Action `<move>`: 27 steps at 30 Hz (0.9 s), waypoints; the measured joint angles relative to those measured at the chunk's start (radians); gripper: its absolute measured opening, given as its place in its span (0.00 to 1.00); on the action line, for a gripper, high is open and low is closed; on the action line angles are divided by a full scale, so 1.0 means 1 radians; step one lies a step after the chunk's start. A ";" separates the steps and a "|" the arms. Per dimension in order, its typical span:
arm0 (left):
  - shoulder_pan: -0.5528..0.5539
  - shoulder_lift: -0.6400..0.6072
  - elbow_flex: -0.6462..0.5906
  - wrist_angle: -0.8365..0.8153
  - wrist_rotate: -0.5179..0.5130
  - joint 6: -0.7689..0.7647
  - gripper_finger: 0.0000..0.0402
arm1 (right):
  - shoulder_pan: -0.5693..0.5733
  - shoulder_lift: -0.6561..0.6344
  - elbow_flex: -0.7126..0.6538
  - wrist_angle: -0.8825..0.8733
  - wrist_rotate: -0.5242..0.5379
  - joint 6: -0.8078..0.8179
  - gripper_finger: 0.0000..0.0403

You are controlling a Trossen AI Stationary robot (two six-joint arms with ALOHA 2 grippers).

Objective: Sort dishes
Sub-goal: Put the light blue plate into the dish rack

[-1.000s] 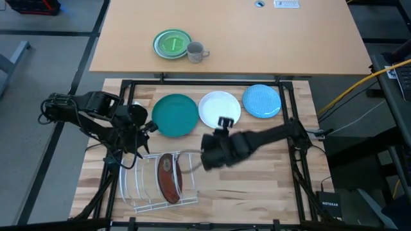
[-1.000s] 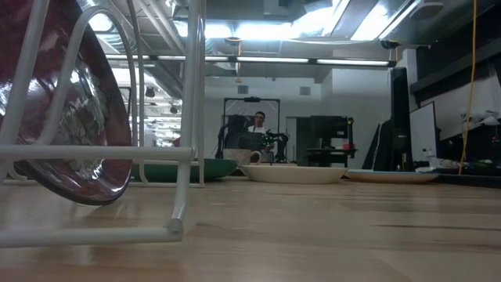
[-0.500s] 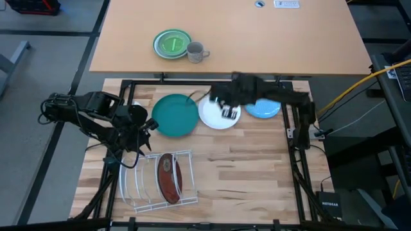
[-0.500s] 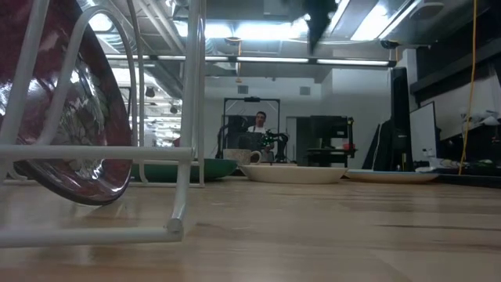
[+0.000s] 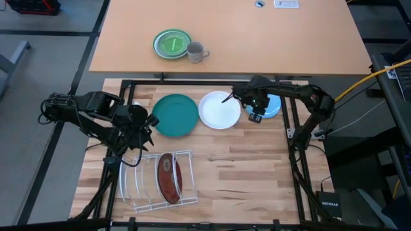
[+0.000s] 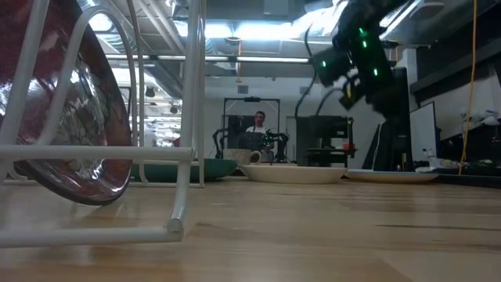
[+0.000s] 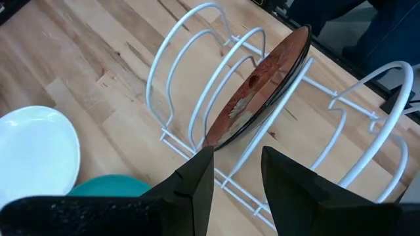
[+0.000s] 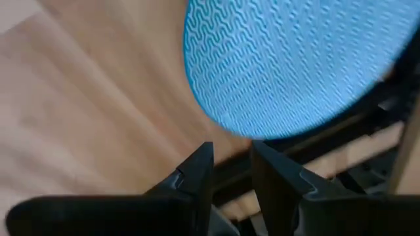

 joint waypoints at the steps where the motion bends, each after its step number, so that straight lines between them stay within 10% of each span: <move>1: 0.000 0.000 0.000 0.000 0.000 0.000 0.29 | 0.000 0.000 -0.034 0.051 -0.004 -0.010 0.26; 19: 0.000 0.000 0.000 0.001 -0.001 0.000 0.29 | 0.015 0.000 -0.269 0.489 -0.042 -0.038 0.26; 27: 0.000 0.000 0.000 0.001 0.000 0.000 0.29 | 0.069 0.000 -0.285 0.513 0.119 0.021 0.26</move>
